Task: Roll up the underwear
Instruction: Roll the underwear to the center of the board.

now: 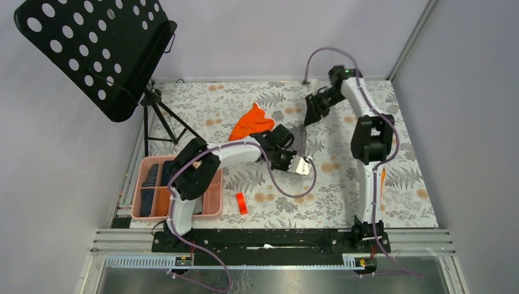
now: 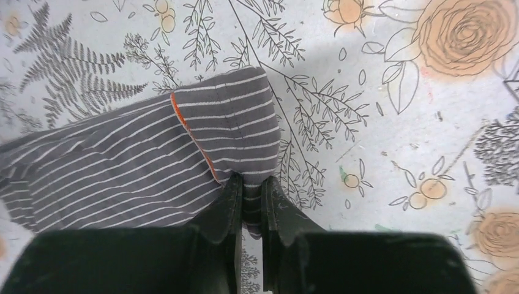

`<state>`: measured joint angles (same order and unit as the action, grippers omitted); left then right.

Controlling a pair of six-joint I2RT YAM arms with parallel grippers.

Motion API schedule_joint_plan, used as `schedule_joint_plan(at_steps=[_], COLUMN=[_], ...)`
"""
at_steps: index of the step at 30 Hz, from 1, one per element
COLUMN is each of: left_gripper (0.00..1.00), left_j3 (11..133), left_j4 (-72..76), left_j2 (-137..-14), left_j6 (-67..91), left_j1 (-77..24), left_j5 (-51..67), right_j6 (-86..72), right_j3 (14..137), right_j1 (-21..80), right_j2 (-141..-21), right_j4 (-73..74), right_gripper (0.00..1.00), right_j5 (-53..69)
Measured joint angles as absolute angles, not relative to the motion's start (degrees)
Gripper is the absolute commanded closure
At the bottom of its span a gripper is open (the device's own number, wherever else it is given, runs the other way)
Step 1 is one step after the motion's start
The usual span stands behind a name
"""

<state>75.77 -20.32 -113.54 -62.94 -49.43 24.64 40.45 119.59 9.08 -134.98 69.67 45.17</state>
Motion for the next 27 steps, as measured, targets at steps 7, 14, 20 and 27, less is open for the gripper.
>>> schedule_joint_plan(at_steps=[7, 14, 20, 27], left_gripper=[1.0, 1.0, 1.0, 1.0], left_j3=[86.0, 94.6, 98.7, 99.6], left_j4=[-34.2, -43.1, -45.7, -46.3], left_j2=[-118.0, -124.7, -129.8, -131.8], left_j6=[-51.3, -40.5, -33.8, -31.1], left_j1=[-46.3, -41.8, -38.3, -37.1], left_j5=[33.0, 45.1, 53.9, 58.1], right_j6=[36.6, 34.3, 45.8, 56.1], right_j3=[111.4, 64.1, 39.8, 32.2], right_j1=[-3.4, -5.8, -0.8, 19.4], right_j2=[-120.4, -85.4, -70.1, -64.0], right_j4=[56.8, 25.5, 17.0, 10.1], right_gripper=[0.49, 0.43, 0.48, 0.37], right_j5=[45.8, 40.1, 38.8, 36.0])
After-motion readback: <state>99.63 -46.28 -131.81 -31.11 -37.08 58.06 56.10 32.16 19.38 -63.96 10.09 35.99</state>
